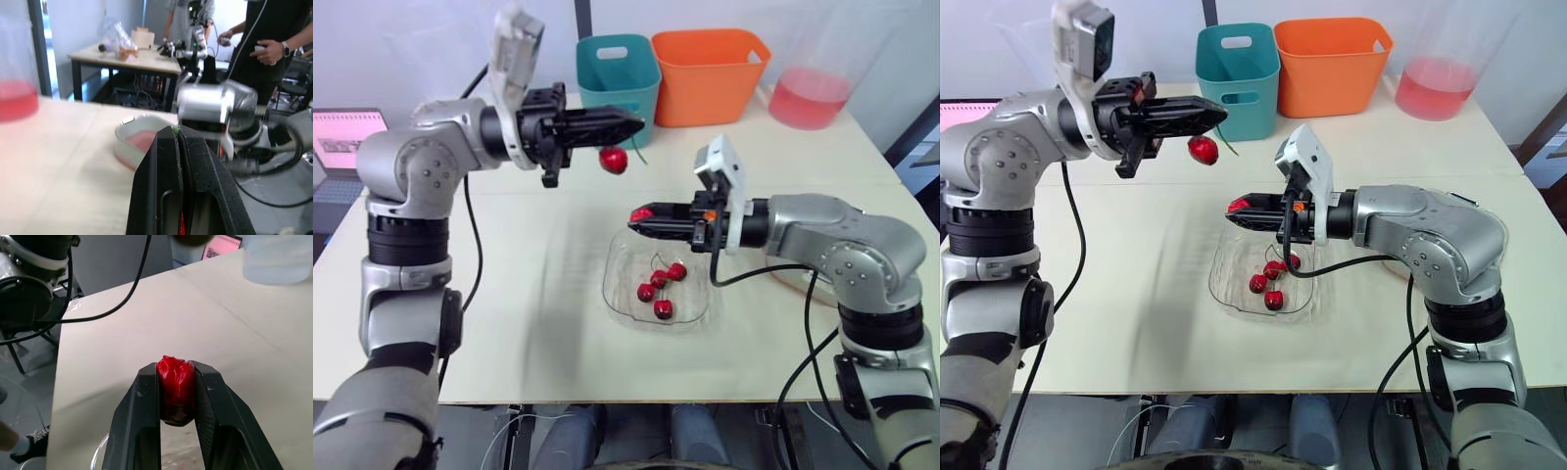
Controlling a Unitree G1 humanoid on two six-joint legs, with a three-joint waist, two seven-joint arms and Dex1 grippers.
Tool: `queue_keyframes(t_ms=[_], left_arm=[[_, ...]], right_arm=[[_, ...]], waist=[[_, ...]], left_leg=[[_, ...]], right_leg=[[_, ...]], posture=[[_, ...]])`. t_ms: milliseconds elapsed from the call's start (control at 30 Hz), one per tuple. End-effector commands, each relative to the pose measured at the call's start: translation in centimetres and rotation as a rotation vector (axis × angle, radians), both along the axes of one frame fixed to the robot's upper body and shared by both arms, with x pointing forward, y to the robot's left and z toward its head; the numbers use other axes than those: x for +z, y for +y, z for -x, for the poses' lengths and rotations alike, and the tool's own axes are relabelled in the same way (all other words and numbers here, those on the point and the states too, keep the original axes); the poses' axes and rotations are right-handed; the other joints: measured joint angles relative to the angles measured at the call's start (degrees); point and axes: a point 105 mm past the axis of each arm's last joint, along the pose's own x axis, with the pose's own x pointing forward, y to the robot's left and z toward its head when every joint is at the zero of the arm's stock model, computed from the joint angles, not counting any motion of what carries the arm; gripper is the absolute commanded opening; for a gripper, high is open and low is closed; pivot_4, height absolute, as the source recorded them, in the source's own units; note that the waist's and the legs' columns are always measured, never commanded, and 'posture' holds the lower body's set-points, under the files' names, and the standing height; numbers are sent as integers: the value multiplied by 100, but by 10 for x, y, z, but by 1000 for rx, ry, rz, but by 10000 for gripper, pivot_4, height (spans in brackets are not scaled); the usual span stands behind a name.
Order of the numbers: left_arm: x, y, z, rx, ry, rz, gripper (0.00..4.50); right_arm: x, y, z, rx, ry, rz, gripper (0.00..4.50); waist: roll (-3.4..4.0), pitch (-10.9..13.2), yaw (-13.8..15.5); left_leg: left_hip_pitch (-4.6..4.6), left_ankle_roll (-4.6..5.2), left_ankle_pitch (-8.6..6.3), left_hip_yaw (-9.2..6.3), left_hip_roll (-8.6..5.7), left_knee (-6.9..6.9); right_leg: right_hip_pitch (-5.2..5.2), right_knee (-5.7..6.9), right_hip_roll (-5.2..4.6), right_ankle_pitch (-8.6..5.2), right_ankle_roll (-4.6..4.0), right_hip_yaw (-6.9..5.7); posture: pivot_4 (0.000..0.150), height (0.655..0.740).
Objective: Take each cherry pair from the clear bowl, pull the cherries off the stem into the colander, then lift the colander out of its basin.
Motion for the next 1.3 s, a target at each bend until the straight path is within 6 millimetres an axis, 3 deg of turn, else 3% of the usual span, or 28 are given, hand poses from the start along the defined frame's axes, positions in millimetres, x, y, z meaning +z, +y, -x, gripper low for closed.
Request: queue_keyframes(t_ms=[33,133,167,267,333,467,600,833,1100,1200,1300], left_arm=[[9,2,3,3,-46,16,0],[2,1,0,22,-53,-5,0],[-3,1,-2,42,-59,-18,0],[-17,3,-8,87,-66,-47,0],[-25,6,-10,106,-60,-54,0],[-39,8,-11,125,-45,-61,0],[-50,7,-12,134,-28,-60,0],[-53,4,-15,143,-25,-46,0],[-52,7,-18,160,-26,-44,0],[-50,9,-19,166,-26,-40,0],[-43,12,-20,169,-27,-19,0]], right_arm=[[9,-4,3,-2,-49,-6,4955],[11,-12,2,-30,-69,-11,4955],[13,-25,-3,-87,-92,-7,4955],[16,-74,-20,-299,-135,20,4955],[16,-119,-28,-470,-153,49,4955],[6,-199,-25,-735,-159,176,4955],[-6,-241,-14,-848,-142,282,4955],[-21,-259,-18,-911,-131,312,4955],[-17,-261,-19,-911,-133,309,43456],[-4,-256,-18,-881,-141,276,43456],[12,-221,-16,-732,-128,189,43456]], waist=[[0,0,0],[0,0,7],[0,0,8],[0,0,63],[-2,1,136],[-2,1,180],[-2,1,155],[0,0,130],[-1,0,169],[0,0,152],[0,0,139]], left_leg=[[0,0,0,0,0,0],[0,0,0,0,0,0],[0,0,0,1,0,0],[0,0,0,2,-3,1],[-1,1,-1,8,-6,2],[-1,3,-2,32,-3,2],[0,6,-3,43,-2,3],[9,8,-4,58,9,4],[7,8,-4,57,5,5],[7,8,-4,57,6,5],[7,8,-4,57,7,4]], right_leg=[[0,0,0,0,0,0],[0,0,0,0,0,0],[0,0,-1,0,0,0],[3,-2,-3,0,0,0],[5,-7,-4,3,5,3],[4,-6,-2,3,6,5],[6,-6,-3,3,6,10],[6,-3,4,4,7,19],[7,-6,0,4,7,19],[8,-6,1,5,7,19],[7,-6,2,5,7,18]], posture=[[1500,7400],[1500,7400],[1500,7400],[1500,7400],[1500,7400],[1500,7400],[1500,7400],[1500,7400],[1500,7400],[1500,7400],[1500,7400]])
